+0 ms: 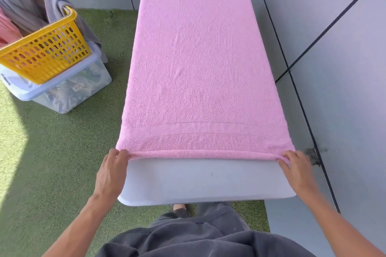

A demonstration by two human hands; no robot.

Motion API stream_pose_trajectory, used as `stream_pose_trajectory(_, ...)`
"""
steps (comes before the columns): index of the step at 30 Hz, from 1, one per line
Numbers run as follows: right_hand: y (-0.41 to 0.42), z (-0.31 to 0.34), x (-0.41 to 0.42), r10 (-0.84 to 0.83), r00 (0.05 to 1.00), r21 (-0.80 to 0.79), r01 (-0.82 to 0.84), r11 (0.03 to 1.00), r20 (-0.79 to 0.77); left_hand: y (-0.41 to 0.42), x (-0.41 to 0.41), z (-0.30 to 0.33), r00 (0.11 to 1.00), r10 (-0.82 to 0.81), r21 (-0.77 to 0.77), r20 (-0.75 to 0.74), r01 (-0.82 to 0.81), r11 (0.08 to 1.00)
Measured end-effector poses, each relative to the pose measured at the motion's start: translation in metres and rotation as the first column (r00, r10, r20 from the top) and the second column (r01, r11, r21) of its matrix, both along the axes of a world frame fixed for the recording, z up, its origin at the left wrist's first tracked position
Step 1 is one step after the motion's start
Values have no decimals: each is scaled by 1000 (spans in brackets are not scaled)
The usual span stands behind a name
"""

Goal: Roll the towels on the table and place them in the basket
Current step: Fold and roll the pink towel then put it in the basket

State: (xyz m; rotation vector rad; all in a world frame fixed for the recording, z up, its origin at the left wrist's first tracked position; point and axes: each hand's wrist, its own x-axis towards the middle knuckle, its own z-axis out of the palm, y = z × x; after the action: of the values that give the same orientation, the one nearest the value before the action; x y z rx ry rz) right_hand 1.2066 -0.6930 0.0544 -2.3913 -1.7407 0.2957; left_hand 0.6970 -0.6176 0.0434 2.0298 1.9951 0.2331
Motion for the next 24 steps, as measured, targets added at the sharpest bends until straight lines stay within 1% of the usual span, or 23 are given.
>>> stream_pose_trajectory(3, -6, -8, 2, -103, 994, -24, 103, 994, -22, -10, 4, -8, 1000, -8, 19, -17, 9, 1000)
stream_pose_trajectory(6, -5, -13, 7, -136, 989, -57, 133, 989, -58, -15, 0, -13, 999, -34, 84, -34, 37, 996)
stream_pose_trajectory(10, -5, -16, 18, -124, 988, -45, 120, 992, -93, -16, -2, -13, 1000, -25, 137, -10, 26, 990)
stream_pose_trajectory(14, -7, -16, 19, -26, 998, 9, 26, 1000, -54, -18, -7, -13, 997, 20, 119, -69, -12, 993)
stream_pose_trajectory(16, -6, -16, 21, -6, 999, 21, 7, 1000, -45, -17, -11, -10, 998, 40, 106, -56, -34, 994)
stream_pose_trajectory(19, 1, -14, 35, 5, 999, -53, -7, 999, -31, -11, -22, -5, 999, -29, 51, 23, 27, 998)
stream_pose_trajectory(22, 13, -7, 50, 46, 996, -165, -57, 985, -72, 10, -40, 4, 989, -70, -99, 132, 84, 992)
stream_pose_trajectory(24, 23, 1, 51, 33, 992, -236, -61, 970, -120, 28, -45, 8, 983, -63, -214, 175, 100, 972)
